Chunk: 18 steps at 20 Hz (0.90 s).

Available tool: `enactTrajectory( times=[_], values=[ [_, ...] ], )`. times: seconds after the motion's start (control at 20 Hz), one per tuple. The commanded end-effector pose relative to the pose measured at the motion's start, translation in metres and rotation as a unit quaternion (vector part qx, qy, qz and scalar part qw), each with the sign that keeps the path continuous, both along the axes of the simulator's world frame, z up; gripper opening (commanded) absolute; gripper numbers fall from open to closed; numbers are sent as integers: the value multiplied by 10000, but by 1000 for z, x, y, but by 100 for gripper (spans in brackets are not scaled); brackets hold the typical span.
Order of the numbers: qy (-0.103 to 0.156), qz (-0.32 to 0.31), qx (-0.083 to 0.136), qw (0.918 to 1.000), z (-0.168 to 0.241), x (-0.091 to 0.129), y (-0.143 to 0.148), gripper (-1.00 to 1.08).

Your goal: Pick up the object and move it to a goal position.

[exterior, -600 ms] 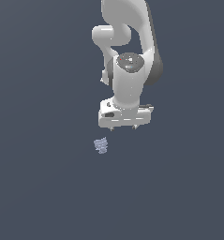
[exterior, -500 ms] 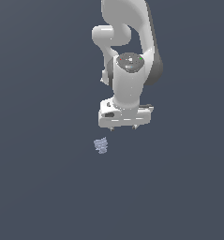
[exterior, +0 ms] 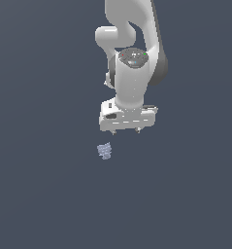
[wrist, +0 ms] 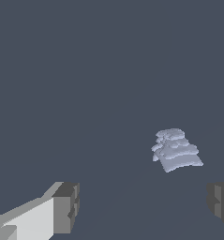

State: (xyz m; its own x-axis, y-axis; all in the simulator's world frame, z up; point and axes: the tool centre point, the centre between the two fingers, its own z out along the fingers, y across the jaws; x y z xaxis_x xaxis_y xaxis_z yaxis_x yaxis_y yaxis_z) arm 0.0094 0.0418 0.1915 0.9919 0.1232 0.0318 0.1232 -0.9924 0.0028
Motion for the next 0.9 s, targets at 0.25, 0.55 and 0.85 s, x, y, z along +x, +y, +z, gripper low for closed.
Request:
enactTrajectory(
  times=[0.25,0.55,0.85],
  values=[
    [6,-83,5,10000,-1,0,-1,100],
    [23,-488,32,9988,-7,2,-6,100],
    [53,-1175,72,9930,-18,4,-14,100]
  ],
)
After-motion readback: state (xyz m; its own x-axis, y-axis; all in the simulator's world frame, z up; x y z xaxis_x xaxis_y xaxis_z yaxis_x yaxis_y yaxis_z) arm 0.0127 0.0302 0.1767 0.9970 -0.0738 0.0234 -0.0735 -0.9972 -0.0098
